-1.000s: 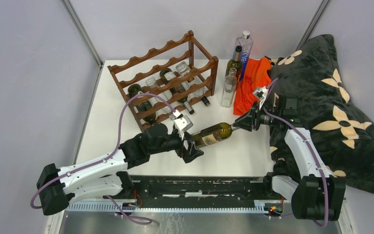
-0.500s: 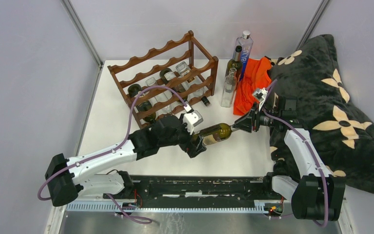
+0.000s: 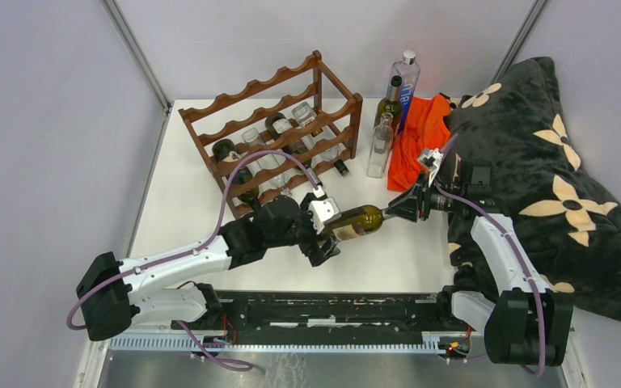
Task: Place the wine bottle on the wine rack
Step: Adjust the wine bottle at the center of the board.
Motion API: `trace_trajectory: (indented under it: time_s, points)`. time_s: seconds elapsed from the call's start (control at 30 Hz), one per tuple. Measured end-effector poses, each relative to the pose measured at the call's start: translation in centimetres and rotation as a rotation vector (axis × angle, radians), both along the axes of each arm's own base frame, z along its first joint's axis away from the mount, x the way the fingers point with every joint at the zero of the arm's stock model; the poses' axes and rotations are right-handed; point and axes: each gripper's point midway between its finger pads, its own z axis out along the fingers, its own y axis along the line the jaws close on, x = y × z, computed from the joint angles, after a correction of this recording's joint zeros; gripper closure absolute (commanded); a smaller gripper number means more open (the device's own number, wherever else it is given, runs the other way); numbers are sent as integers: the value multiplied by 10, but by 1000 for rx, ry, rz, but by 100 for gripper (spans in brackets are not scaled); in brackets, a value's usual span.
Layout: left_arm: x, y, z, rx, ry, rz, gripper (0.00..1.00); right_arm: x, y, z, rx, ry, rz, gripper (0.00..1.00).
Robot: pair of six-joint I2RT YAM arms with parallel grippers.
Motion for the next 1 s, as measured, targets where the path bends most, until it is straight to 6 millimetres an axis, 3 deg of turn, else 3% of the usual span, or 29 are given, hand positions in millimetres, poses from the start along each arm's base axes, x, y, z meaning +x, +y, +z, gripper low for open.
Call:
trace_trajectory:
  time_s: [0.17,0.77,1.0]
  points:
    - [0,1,-8,5,-33,-25,0,0,0,0,-1,-16,9,100]
    - [7,-1,-11,36,-193,-114,0,-1,1,-2,-2,-40,34,100]
    - [11,-11,-17,46,-249,-167,0,-2,2,-5,-2,-24,41,100]
